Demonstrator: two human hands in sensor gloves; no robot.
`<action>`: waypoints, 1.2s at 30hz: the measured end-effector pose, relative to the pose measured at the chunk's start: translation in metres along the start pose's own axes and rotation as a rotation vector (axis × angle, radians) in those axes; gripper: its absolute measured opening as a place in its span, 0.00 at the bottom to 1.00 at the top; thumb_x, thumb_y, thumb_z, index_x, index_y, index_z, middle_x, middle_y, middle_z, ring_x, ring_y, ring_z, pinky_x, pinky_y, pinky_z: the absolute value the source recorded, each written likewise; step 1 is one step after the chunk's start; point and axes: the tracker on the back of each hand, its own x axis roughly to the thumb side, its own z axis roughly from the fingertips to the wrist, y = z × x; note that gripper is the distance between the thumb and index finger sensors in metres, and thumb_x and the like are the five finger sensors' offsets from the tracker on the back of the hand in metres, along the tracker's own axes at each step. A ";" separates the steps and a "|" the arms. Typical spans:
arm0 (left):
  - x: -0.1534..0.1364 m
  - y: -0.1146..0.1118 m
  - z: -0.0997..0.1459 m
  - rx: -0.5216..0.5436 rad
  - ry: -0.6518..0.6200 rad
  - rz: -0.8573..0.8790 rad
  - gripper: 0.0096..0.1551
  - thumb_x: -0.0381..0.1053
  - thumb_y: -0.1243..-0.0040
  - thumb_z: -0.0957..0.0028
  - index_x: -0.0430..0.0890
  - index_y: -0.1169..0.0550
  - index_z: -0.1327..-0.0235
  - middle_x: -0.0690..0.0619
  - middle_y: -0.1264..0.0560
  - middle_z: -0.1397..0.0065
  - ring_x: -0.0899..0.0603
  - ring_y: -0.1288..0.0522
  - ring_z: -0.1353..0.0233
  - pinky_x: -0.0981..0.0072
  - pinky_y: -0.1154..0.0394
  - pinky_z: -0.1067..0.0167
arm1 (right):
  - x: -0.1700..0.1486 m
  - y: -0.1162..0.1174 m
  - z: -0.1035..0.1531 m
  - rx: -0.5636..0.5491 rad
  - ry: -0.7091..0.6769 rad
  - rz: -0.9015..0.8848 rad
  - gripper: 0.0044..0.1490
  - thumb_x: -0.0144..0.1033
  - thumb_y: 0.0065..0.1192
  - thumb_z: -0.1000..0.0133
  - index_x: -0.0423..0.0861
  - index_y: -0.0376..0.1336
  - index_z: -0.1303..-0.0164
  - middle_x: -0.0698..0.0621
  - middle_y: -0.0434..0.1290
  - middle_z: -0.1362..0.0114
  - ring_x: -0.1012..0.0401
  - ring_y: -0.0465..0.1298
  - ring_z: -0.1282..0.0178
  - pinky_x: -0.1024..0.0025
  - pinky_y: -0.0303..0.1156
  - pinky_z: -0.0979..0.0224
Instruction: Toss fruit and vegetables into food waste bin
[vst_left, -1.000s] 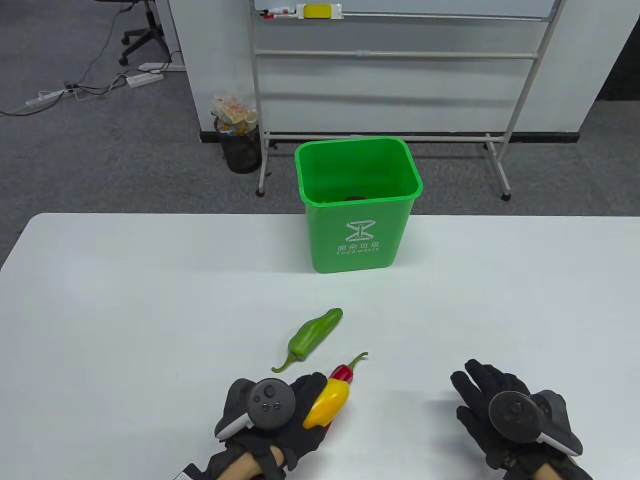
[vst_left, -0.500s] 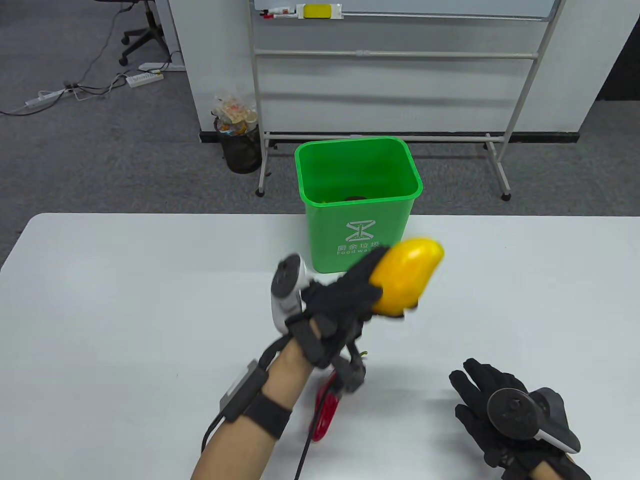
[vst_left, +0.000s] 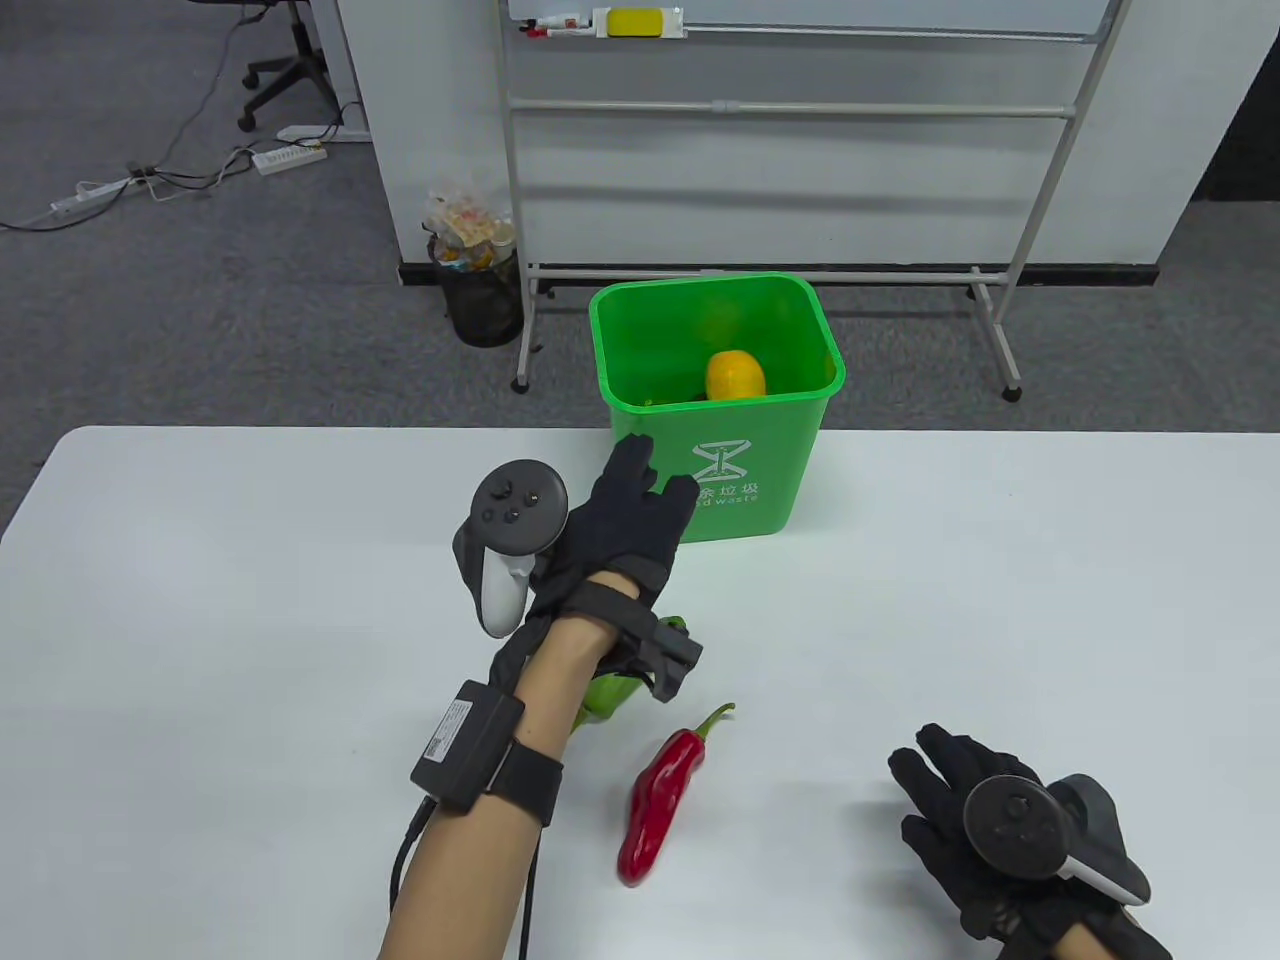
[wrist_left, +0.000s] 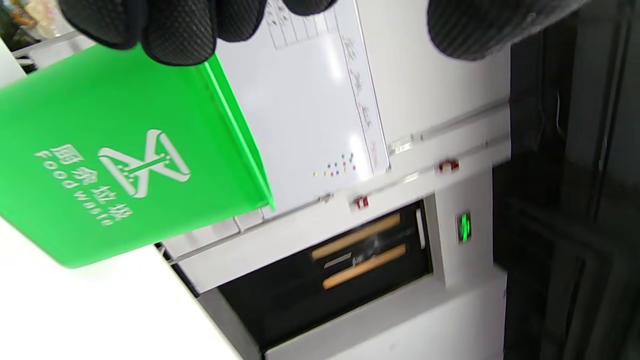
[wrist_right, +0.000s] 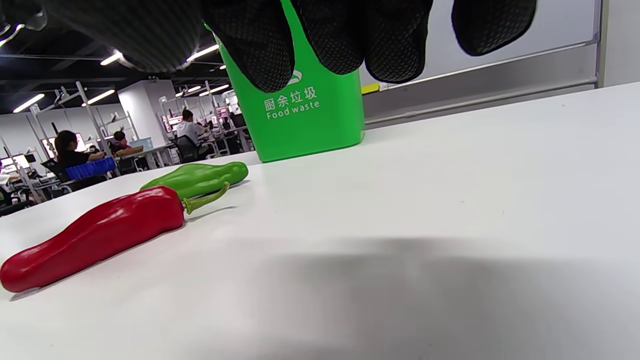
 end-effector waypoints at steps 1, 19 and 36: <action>0.003 -0.004 0.008 -0.026 -0.016 -0.054 0.51 0.66 0.46 0.48 0.37 0.47 0.24 0.27 0.45 0.23 0.21 0.35 0.29 0.28 0.36 0.36 | 0.001 0.000 0.000 -0.003 -0.003 0.003 0.45 0.54 0.57 0.50 0.47 0.58 0.23 0.41 0.54 0.17 0.38 0.61 0.18 0.31 0.56 0.24; -0.083 -0.140 0.073 -0.395 0.241 -0.935 0.54 0.66 0.36 0.56 0.34 0.42 0.29 0.30 0.36 0.29 0.29 0.24 0.40 0.44 0.25 0.47 | 0.005 0.000 0.003 -0.007 -0.031 0.016 0.45 0.54 0.56 0.50 0.47 0.58 0.23 0.41 0.55 0.17 0.38 0.62 0.18 0.31 0.56 0.24; -0.125 -0.161 0.062 -0.466 0.461 -1.101 0.55 0.64 0.31 0.59 0.33 0.40 0.31 0.32 0.29 0.35 0.35 0.18 0.48 0.51 0.19 0.54 | 0.004 -0.001 0.004 0.008 -0.030 0.003 0.45 0.54 0.57 0.50 0.47 0.58 0.23 0.41 0.55 0.17 0.38 0.61 0.18 0.31 0.56 0.24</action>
